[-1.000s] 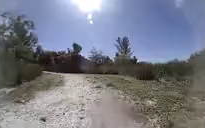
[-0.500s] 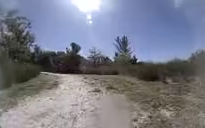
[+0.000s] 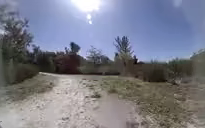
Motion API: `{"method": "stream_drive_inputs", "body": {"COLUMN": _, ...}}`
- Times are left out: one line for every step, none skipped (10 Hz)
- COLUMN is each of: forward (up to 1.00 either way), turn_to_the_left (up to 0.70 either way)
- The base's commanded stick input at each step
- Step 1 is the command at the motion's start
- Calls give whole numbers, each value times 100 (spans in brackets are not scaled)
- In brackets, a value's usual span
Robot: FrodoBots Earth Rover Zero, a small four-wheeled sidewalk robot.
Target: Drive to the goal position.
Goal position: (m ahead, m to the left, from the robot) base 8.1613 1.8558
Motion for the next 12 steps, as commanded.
{"method": "stream_drive_inputs", "body": {"forward": 85, "turn_to_the_left": 2}}
{"method": "stream_drive_inputs", "body": {"forward": 85, "turn_to_the_left": 9}}
{"method": "stream_drive_inputs", "body": {"forward": 85, "turn_to_the_left": 20}}
{"method": "stream_drive_inputs", "body": {"forward": 85, "turn_to_the_left": 31}}
{"method": "stream_drive_inputs", "body": {"forward": 85, "turn_to_the_left": 34}}
{"method": "stream_drive_inputs", "body": {"forward": 85, "turn_to_the_left": 34}}
{"method": "stream_drive_inputs", "body": {"forward": 85, "turn_to_the_left": 34}}
{"method": "stream_drive_inputs", "body": {"forward": 85, "turn_to_the_left": 34}}
{"method": "stream_drive_inputs", "body": {"forward": 85, "turn_to_the_left": 34}}
{"method": "stream_drive_inputs", "body": {"forward": 85, "turn_to_the_left": 34}}
{"method": "stream_drive_inputs", "body": {"forward": 85, "turn_to_the_left": 34}}
{"method": "stream_drive_inputs", "body": {"forward": 85, "turn_to_the_left": 30}}
